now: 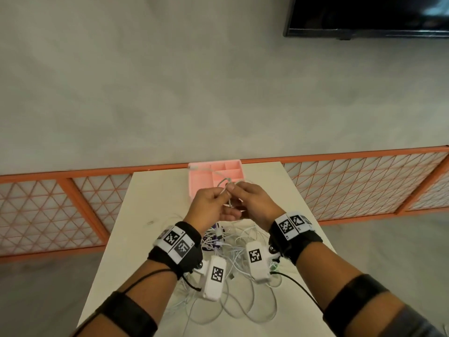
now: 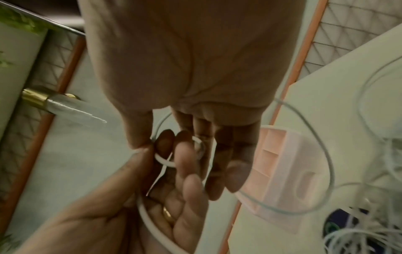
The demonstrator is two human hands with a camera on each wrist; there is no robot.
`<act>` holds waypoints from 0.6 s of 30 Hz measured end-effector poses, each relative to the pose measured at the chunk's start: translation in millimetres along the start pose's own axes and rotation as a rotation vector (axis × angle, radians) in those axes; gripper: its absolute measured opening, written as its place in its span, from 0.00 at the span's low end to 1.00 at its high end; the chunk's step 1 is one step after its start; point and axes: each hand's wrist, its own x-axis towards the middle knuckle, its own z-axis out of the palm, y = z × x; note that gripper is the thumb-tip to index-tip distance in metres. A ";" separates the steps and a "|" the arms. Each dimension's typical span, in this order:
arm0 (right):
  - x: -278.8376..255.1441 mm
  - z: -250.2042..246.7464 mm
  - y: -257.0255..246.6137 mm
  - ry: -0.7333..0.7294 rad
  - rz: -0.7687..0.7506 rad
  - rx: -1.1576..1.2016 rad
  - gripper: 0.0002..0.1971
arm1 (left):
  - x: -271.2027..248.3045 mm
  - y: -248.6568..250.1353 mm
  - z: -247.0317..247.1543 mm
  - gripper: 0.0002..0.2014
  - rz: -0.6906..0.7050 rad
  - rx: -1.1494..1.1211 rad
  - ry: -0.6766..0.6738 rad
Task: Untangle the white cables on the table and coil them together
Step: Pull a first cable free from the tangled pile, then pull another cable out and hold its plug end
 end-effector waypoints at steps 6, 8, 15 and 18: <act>-1.6 -14.1 18.7 0.110 0.041 -0.063 0.08 | -1.9 -35.1 -1.6 0.10 -0.080 0.174 -0.023; 2.1 -22.8 18.5 0.165 0.052 -0.048 0.07 | -3.3 -43.5 -5.9 0.12 -0.081 0.252 -0.017; 9.9 -130.1 -3.2 0.485 0.132 -0.387 0.15 | -12.0 -63.9 -43.4 0.23 -0.164 0.209 0.137; -1.2 -200.2 -14.1 0.660 0.242 -0.629 0.17 | -11.9 -76.2 -57.8 0.20 -0.215 0.175 0.223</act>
